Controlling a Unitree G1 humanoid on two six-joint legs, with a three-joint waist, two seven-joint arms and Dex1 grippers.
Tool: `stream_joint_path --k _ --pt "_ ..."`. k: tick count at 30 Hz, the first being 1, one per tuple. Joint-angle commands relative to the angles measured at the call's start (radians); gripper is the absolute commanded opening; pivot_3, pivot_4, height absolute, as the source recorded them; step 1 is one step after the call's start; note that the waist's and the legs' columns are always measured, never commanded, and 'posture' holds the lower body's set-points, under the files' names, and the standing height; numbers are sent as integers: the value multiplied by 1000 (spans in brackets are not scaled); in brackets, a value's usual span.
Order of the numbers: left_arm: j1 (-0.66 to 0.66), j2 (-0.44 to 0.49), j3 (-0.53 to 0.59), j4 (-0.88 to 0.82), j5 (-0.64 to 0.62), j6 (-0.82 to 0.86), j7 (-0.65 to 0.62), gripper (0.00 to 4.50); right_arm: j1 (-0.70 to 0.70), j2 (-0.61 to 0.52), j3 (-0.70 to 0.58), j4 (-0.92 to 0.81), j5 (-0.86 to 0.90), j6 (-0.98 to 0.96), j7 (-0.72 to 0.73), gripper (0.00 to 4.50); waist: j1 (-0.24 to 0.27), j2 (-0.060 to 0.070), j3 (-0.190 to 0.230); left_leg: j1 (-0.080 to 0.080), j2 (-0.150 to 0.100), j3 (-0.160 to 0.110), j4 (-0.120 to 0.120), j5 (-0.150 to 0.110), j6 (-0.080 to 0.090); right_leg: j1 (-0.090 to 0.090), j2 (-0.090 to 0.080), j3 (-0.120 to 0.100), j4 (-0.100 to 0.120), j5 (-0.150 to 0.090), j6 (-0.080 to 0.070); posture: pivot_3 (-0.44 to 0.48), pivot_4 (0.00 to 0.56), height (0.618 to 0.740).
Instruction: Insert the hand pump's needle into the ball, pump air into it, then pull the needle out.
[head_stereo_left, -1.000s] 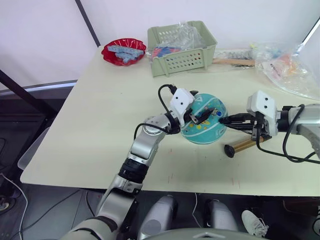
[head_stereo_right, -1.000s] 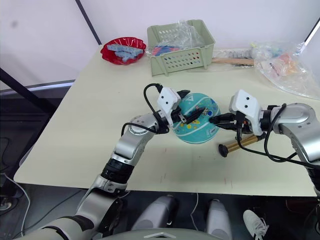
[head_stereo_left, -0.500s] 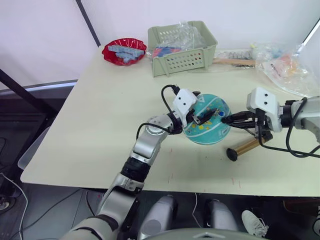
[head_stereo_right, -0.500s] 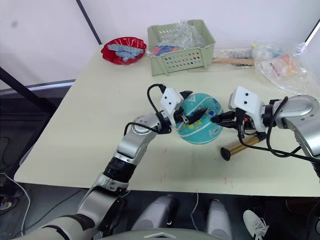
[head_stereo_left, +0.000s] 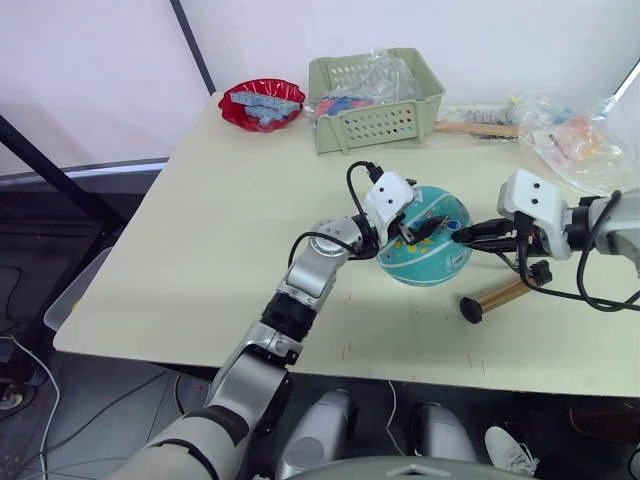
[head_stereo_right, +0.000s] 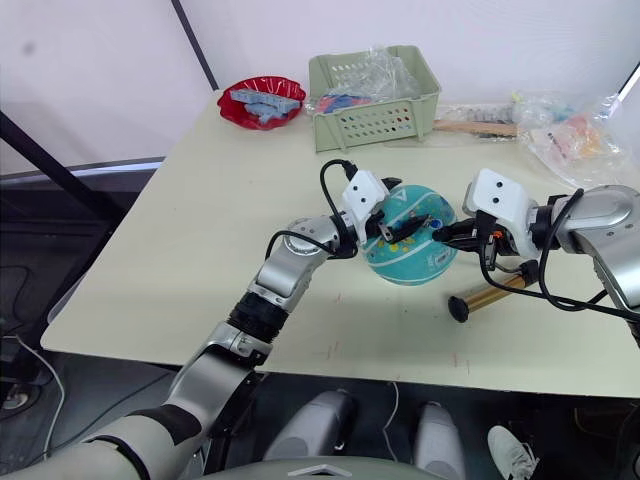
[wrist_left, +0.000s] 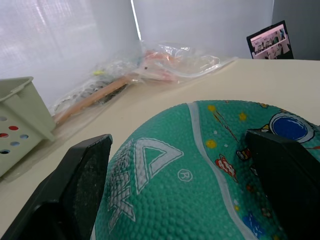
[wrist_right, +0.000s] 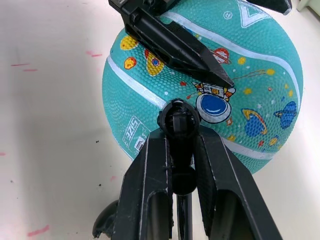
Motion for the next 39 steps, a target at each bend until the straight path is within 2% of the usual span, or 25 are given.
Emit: stream_joint_path --k 1,34,36,37,38,39 --pt "118 17 -159 300 155 109 -25 4500 -144 -25 -153 -77 74 -52 22 94 0 0 0 0 0 0 0 0 0 0 0 0 0 0 0 0 150 740" --pt "134 13 -152 352 186 85 -14 4500 -159 -120 -209 0 75 -100 132 94 2 1 -9 0 -2 1 0 0 0 0 -2 0 0 0 0 0 150 740" --pt "132 11 -148 360 190 81 -15 4500 -160 -121 -212 4 77 -103 133 94 -1 -4 -28 6 -1 -1 -3 -3 3 6 -2 -1 -1 -3 4 0 150 740" --pt "130 10 -146 364 192 79 -15 4500 -160 -123 -213 5 78 -104 134 94 -7 -11 -35 13 0 -1 -6 -6 1 13 -1 -3 -3 -4 5 0 150 740" --pt "128 8 -143 370 195 76 -16 4500 -158 -123 -215 6 80 -104 134 94 -10 -12 -37 24 2 -1 -13 -7 1 22 -1 -3 -6 -8 8 0 150 740" --pt "125 6 -140 375 198 73 -17 4500 -158 -124 -215 8 81 -104 133 94 -19 -14 -42 25 2 0 -15 -7 1 26 -1 -3 -7 -9 8 0 150 740"
